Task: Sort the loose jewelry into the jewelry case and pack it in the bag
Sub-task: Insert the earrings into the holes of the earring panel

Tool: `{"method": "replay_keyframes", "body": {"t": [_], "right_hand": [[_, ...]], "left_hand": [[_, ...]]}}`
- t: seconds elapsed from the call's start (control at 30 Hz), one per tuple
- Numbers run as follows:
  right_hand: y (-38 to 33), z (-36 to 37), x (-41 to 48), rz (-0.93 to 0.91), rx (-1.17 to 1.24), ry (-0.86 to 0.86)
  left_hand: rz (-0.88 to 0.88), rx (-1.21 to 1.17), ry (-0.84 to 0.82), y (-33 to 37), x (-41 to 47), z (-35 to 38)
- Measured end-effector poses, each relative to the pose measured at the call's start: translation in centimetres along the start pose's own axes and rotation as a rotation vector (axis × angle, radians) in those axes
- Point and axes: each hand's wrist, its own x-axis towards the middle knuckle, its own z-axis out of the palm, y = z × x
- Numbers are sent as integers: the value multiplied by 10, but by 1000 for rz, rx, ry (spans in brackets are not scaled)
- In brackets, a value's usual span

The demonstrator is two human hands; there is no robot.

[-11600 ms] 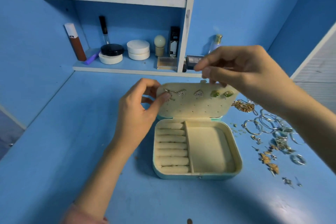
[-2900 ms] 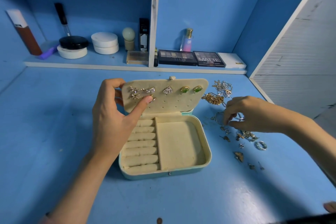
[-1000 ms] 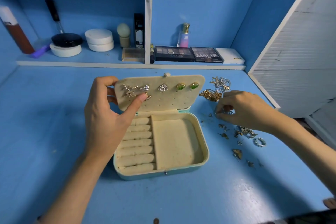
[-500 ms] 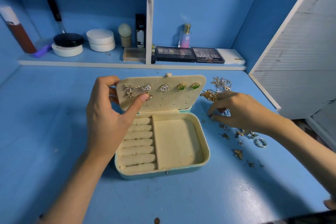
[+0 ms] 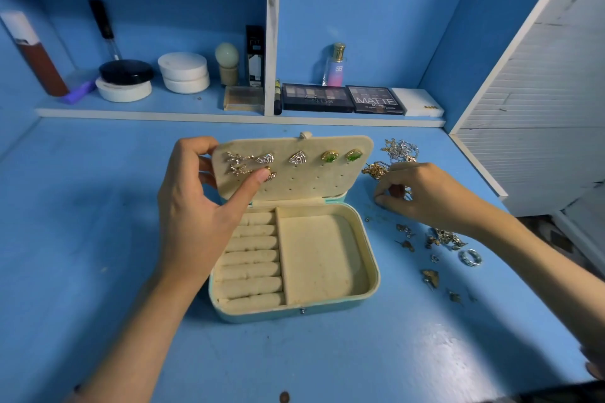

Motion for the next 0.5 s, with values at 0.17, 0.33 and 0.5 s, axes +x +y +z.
{"method": "replay_keyframes", "body": {"t": [0.17, 0.33, 0.5], "right_hand": [[1, -4, -1, 22, -21, 4], [0, -8, 1, 46, -96, 40], [-4, -8, 2, 45, -185, -51]], "left_hand": [[1, 0, -1, 0, 0, 0], [2, -9, -2, 0, 1, 0], [6, -20, -7, 0, 1, 0]]}}
